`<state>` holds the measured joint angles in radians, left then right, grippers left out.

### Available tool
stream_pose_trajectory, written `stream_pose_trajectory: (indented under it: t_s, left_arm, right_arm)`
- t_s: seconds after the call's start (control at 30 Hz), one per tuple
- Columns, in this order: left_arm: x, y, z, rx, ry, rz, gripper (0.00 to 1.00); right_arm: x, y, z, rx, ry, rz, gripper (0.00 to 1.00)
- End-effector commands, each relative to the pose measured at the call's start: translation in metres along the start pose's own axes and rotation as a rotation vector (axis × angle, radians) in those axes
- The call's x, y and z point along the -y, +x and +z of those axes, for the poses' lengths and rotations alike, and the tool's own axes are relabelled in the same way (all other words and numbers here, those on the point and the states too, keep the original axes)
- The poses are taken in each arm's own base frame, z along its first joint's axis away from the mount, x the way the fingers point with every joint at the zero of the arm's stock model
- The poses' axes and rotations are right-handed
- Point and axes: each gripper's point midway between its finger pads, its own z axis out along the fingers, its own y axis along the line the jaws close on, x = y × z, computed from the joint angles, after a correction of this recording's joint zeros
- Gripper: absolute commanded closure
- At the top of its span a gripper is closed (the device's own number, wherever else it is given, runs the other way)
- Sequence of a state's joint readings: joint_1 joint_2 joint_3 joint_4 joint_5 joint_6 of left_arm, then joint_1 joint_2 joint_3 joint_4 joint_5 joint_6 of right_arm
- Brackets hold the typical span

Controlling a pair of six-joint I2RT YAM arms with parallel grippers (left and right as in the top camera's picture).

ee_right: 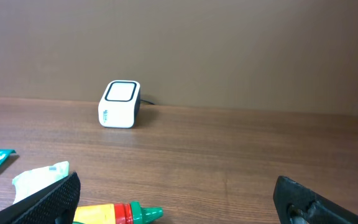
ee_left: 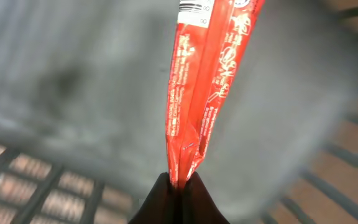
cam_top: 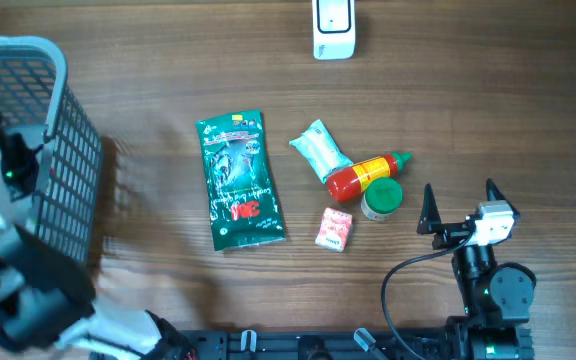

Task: Scan the item barcode
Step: 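Carry the red tube out and lay it beside the glove pack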

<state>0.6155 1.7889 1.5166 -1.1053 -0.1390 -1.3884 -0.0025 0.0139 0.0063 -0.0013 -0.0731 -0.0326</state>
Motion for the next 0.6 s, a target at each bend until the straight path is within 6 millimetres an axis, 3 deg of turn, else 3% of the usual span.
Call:
stream_pose_trajectory:
  t_s: [0.0,0.07,0.2,0.27,0.4,0.57]
  left_arm:
    - [0.002,-0.013,-0.079,0.029,0.216,-0.006,0.96]
    - [0.000,-0.019,-0.129,0.055,0.370,0.006,0.96]
    - [-0.014,-0.020,-0.205,0.107,0.609,0.084,0.96]
    - [-0.019,-0.012,-0.230,0.120,0.695,0.145,0.96]
    - [-0.038,0.036,-0.281,0.082,0.876,0.361,0.96]
    - [-0.057,0.126,-0.296,-0.055,0.952,0.729,0.96]
  right_arm:
    - [0.001,0.000,0.000,0.003,0.008,-0.017,0.00]
    - [0.001,0.000,0.000,0.003,0.009,-0.017,0.00]
    - [0.001,0.000,0.000,0.003,0.009,-0.018,0.00]
    - [0.001,0.000,0.000,0.003,0.009,-0.017,0.00]
    - [0.001,0.000,0.000,0.003,0.009,-0.017,0.00]
    - [0.001,0.000,0.000,0.003,0.008,-0.018,0.00]
